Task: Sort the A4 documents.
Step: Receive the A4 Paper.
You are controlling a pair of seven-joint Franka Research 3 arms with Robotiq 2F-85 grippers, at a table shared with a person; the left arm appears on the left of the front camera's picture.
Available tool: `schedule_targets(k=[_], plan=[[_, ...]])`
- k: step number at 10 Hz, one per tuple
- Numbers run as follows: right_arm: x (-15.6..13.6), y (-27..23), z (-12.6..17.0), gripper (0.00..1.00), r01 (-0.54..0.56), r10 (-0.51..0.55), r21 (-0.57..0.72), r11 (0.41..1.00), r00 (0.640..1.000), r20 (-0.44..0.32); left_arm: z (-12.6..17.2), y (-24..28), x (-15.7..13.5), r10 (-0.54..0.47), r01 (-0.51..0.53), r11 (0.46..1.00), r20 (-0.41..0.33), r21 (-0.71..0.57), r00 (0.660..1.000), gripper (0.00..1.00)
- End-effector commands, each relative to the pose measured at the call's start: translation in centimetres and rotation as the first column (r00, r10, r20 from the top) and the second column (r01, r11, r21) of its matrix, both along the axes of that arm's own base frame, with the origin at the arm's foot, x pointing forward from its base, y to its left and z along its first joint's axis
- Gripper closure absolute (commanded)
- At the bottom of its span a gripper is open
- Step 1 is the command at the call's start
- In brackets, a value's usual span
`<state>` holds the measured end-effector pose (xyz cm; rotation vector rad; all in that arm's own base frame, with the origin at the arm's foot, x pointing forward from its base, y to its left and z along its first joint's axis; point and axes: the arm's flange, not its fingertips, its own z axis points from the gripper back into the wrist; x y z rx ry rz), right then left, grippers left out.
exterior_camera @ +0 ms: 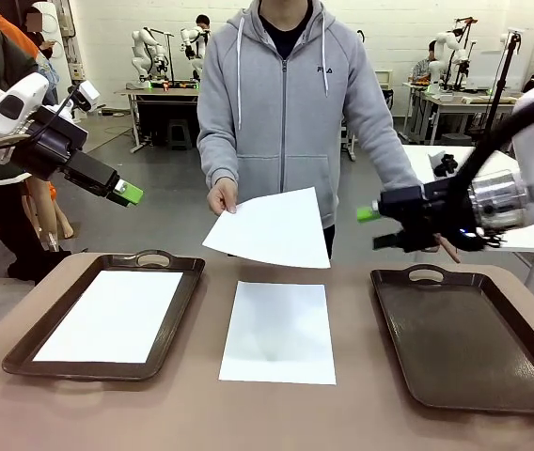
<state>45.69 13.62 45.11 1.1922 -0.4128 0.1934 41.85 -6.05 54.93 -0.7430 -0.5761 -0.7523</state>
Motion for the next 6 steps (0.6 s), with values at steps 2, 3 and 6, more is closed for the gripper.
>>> schedule_targets(k=[2, 3, 6], plan=[[5.0, 2.9, -4.3, 0.00, -0.026, 0.055, 0.178, 0.984, 0.986, -0.156, 0.0, 0.1, -0.1, -0.007, 0.007, 1.000, 0.000, 0.006, 1.000, 0.00], [5.6, 4.4, -5.2, 0.00, -0.037, 0.072, 0.180, 0.983, 0.979, -0.188, 0.0, 0.1, -0.1, -0.007, 0.007, 1.000, 0.000, 0.006, 1.000, 0.00], [6.9, 7.5, -6.8, 0.00, -0.063, 0.099, 0.158, 0.985, 0.968, -0.232, 0.0, 0.1, -0.1, -0.007, 0.007, 1.000, 0.000, 0.006, 1.000, 0.00]])
